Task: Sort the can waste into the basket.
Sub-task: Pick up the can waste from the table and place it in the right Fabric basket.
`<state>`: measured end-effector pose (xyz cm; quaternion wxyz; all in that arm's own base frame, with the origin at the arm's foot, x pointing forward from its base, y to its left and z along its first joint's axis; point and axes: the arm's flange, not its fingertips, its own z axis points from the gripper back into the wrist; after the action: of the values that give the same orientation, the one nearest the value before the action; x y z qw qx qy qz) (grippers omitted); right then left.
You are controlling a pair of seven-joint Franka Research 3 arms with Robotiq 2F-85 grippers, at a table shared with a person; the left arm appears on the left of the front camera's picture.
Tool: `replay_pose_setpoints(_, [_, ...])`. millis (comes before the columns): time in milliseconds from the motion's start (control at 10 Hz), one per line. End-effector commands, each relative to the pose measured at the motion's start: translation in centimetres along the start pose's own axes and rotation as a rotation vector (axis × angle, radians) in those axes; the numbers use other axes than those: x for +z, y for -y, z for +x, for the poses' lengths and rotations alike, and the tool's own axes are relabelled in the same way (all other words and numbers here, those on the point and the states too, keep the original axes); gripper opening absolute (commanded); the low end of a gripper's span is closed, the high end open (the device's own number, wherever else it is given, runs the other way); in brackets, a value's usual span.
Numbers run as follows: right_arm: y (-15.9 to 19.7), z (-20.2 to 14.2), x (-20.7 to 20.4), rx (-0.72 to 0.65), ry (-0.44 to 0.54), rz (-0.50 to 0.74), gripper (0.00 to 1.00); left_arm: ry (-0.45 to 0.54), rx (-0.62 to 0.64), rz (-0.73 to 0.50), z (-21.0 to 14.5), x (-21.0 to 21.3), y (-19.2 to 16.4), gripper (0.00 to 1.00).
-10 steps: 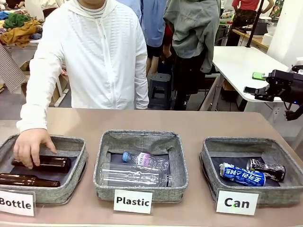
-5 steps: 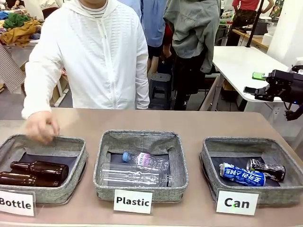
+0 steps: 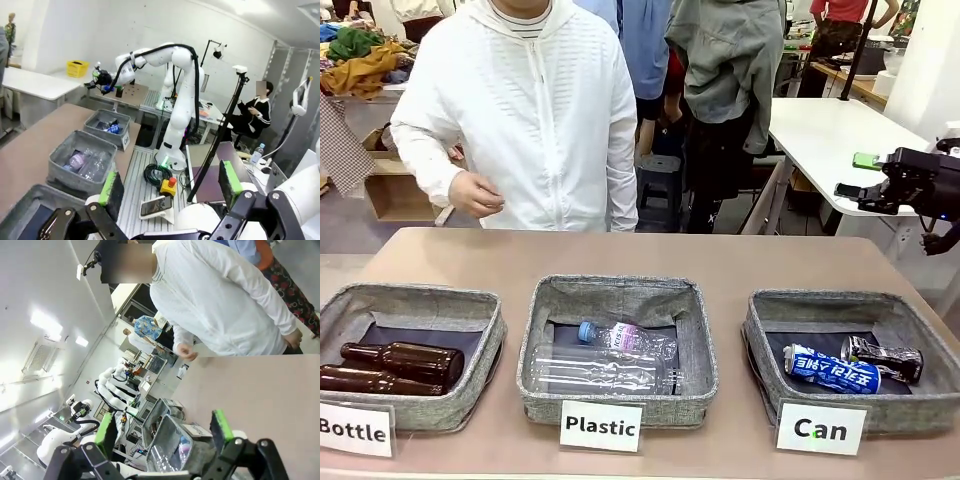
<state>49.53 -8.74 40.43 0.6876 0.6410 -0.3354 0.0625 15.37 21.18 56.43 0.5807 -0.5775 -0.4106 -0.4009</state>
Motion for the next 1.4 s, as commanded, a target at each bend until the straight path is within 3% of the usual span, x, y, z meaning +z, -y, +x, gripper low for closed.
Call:
replay_pose_setpoints(0, [-0.2, 0.1, 0.0, 0.004, -0.005, -0.003, 1.00, -0.100, 0.058, -0.028, 0.1, -3.2, -1.3, 1.00])
replay_pose_setpoints(300, [-0.2, 0.1, 0.0, 0.004, -0.005, -0.003, 1.00, -0.306, 0.110, -0.177, -0.2, -11.9, -4.6, 1.00])
replay_pose_setpoints(600, [-0.2, 0.1, 0.0, 0.004, -0.005, -0.003, 1.00, -0.391, 0.211, -0.243, -2.3, -17.5, -8.7, 1.00])
replay_pose_setpoints(800, [-0.2, 0.1, 0.0, 0.004, -0.005, -0.003, 1.00, -0.405, 0.324, -0.180, -5.2, -18.6, -12.0, 1.00])
replay_pose_setpoints(900, [-0.2, 0.1, 0.0, 0.004, -0.005, -0.003, 1.00, -0.413, 0.228, -0.245, -2.9, -18.5, -8.9, 1.00])
replay_pose_setpoints(1300, [-0.2, 0.1, 0.0, 0.004, -0.005, -0.003, 1.00, -0.413, 0.228, -0.245, -2.9, -18.5, -8.9, 1.00])
